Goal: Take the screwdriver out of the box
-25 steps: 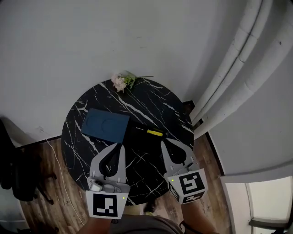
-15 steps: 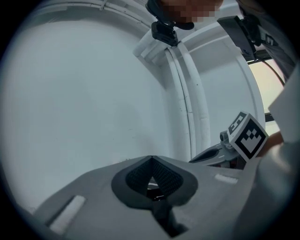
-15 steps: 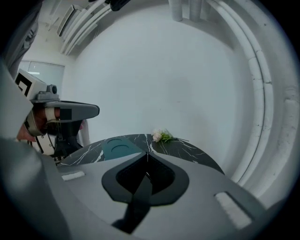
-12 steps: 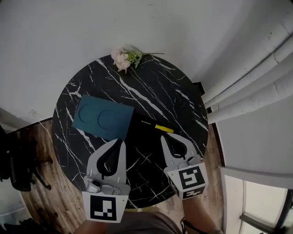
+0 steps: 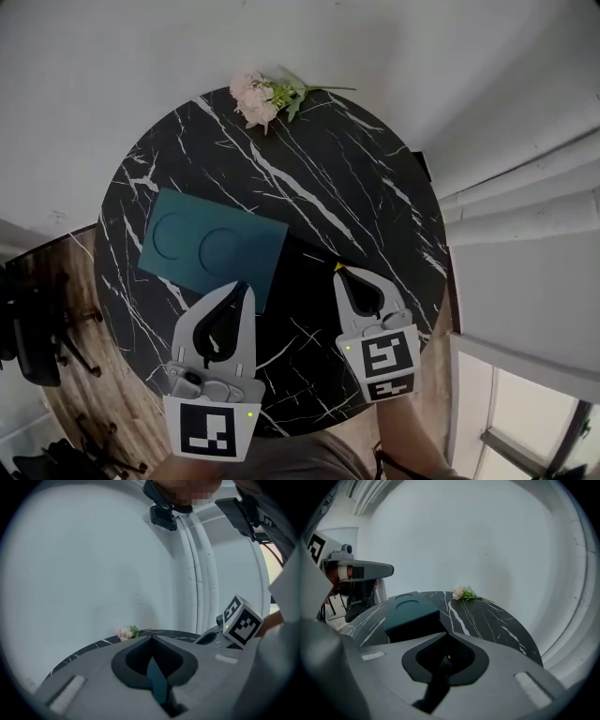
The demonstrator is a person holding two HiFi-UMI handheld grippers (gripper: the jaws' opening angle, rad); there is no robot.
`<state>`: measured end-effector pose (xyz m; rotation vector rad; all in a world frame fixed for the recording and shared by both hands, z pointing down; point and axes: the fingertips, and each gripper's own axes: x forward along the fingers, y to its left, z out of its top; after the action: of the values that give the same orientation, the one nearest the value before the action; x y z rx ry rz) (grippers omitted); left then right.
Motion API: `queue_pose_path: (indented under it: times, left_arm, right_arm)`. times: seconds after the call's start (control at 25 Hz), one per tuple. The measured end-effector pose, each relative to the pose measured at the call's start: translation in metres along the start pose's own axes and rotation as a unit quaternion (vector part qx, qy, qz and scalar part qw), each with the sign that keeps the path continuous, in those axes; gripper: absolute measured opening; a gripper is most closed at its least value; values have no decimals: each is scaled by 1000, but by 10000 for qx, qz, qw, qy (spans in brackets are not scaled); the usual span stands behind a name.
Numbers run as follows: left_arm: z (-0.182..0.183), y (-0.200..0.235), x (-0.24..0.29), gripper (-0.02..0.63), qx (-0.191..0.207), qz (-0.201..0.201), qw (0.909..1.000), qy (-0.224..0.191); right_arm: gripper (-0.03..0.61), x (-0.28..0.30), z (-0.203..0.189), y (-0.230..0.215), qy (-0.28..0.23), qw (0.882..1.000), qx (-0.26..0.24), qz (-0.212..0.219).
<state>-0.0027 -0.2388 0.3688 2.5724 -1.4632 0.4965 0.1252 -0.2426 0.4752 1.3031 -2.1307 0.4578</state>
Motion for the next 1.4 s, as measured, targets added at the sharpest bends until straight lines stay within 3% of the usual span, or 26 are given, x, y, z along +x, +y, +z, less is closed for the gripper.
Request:
queue_pose_path:
  times: [0.4,0.72,0.96,1.2,1.4]
  left_arm:
    - [-13,8,5,2,-109,-58,9999,114]
    - [-13,11,0,2,-112,21,9999,115]
    - [-10,7,-10,2,-42,84,9999,72]
    - [-9,11,-17,2,-29,126,9999,75]
    - [-7,11,-14,2,-91,143,9999,12]
  right_arm:
    - [25,22,-19,-14,595,9980,-135,-181]
    - [25,33,-29,-4,1020,9930,-572,-160]
    - [25,32,-27,-10,927,9939,-523,-274]
    - [25,38,-37,-4,1337,9878,-784,-153]
    - [26,30,-46,21,1426,9853,-872,355]
